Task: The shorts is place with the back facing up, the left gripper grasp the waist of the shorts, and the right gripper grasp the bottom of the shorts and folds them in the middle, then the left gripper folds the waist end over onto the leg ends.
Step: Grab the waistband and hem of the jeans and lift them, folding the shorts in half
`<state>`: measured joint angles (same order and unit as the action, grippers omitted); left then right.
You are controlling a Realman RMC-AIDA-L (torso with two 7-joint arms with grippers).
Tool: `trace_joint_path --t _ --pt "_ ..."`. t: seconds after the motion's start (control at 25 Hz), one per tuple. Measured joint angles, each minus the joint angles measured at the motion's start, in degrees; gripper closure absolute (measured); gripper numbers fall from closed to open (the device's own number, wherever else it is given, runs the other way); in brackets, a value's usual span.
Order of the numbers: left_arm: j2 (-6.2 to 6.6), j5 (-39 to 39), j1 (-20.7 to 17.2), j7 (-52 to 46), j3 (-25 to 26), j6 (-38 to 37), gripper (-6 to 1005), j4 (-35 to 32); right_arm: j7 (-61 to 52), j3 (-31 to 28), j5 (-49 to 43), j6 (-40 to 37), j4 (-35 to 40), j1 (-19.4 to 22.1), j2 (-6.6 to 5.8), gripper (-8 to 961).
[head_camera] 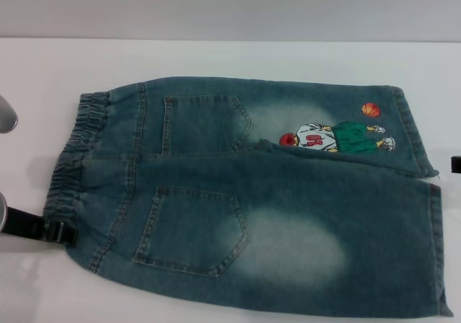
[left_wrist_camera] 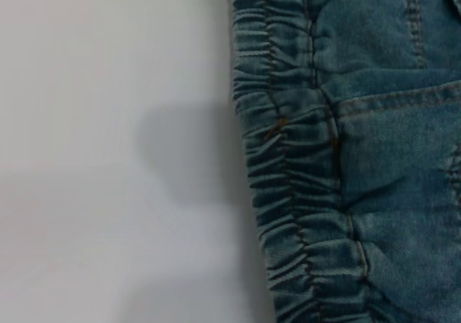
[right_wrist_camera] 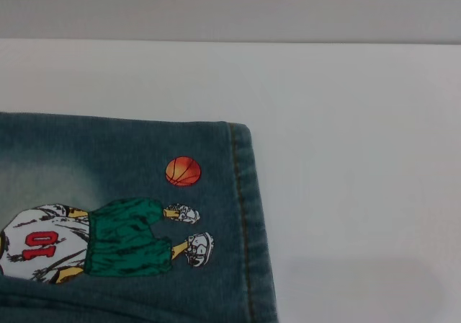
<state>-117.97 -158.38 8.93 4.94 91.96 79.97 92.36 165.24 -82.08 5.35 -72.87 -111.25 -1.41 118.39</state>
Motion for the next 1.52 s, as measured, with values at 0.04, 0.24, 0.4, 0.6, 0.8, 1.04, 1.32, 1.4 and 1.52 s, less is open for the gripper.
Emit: trace_joint_path --t 0.04,0.24,0.4,0.6,0.8,1.04,1.32,1.4,1.52 --pt "0.0 0.0 0.0 0.0 0.0 0.0 411 0.0 0.0 0.01 -0.02 0.0 -0.01 0.01 0.0 271" --pt "0.03 0.15 -0.01 0.31 0.05 0.12 478 0.12 0.0 0.12 -0.06 -0.01 -0.07 0.34 0.0 272" --pt "0.03 0.43 -0.08 0.37 0.02 0.14 528 1.24 0.0 0.16 -0.09 -0.74 -0.46 0.46 0.0 272" --pt "-0.04 0.51 -0.29 0.13 -0.08 0.46 571 2.78 0.0 0.17 -0.08 -3.37 -1.58 0.38 0.0 272" --pt "-0.07 0.53 -0.31 -0.07 -0.36 0.8 598 3.72 0.0 0.59 -0.09 -7.88 -2.77 0.13 0.0 272" --pt "-0.16 0.51 0.34 -0.09 -0.51 1.31 637 4.16 0.05 2.41 -0.09 -16.19 -4.29 -0.61 -0.66 272" --pt "-0.15 0.37 1.36 -0.28 -0.77 1.33 699 3.88 0.08 5.22 -0.01 -21.71 -4.38 -0.81 -0.23 272" --pt "-0.15 0.45 1.64 -0.28 -0.81 1.39 719 3.84 0.08 6.17 0.25 -22.36 -4.39 -0.82 -0.04 272" --pt "-0.15 0.48 1.98 -0.29 -0.82 1.42 747 3.63 0.04 6.87 0.71 -23.1 -4.65 -0.81 0.24 272"
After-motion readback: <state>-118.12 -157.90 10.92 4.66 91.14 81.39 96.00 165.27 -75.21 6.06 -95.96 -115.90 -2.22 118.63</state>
